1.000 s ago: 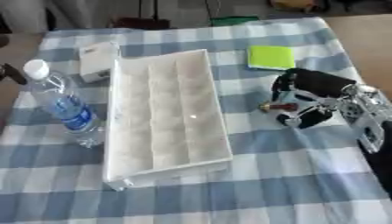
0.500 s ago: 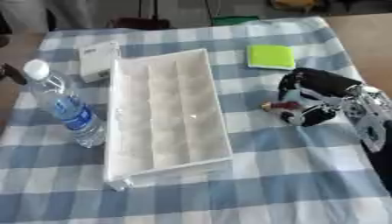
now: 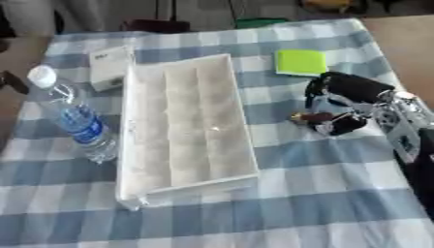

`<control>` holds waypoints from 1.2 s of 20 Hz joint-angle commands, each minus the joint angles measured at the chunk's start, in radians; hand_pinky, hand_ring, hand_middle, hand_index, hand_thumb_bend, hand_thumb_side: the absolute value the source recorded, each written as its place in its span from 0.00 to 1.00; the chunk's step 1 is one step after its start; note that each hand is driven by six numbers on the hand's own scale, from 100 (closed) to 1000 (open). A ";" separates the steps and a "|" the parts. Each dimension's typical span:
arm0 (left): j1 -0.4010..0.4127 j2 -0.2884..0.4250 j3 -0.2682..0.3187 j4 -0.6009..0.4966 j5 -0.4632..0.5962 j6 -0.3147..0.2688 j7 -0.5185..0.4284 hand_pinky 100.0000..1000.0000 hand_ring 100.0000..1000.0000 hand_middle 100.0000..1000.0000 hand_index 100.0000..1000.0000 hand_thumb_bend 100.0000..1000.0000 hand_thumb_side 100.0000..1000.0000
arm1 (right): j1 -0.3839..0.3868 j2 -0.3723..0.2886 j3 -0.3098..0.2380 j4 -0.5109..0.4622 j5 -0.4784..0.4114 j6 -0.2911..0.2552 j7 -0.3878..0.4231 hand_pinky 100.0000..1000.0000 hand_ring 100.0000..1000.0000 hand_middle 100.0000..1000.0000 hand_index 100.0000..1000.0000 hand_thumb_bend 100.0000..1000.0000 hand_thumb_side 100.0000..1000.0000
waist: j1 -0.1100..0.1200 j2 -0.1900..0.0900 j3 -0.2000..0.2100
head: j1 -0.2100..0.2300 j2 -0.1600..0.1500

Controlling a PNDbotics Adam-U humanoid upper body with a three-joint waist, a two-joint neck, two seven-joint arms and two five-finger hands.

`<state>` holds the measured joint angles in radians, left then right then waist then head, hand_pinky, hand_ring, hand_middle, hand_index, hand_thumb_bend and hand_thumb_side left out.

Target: Pick up objects on the table and place them in the box.

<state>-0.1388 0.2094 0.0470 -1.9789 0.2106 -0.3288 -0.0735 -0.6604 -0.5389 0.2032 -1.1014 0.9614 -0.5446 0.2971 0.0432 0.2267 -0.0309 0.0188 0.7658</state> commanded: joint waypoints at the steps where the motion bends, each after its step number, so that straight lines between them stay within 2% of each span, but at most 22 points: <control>1: -0.007 0.008 0.002 -0.021 0.003 0.000 -0.003 0.35 0.78 0.92 0.86 0.46 0.42 | -0.024 -0.011 -0.008 -0.007 0.000 -0.003 -0.001 0.98 0.80 0.72 0.62 0.24 0.15 | -0.004 -0.018 0.001 | 0.000 0.004; 24: -0.005 0.006 0.003 -0.021 0.001 0.003 -0.002 0.35 0.78 0.92 0.86 0.45 0.43 | -0.024 0.006 0.015 0.015 0.061 -0.029 -0.008 1.00 0.81 0.72 0.58 0.28 0.15 | -0.009 -0.016 -0.001 | 0.005 0.004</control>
<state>-0.1388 0.2094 0.0470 -1.9789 0.2106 -0.3278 -0.0747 -0.6717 -0.5215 0.2204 -1.0827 1.0122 -0.5708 0.2901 0.0370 0.2267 -0.0312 0.0208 0.7658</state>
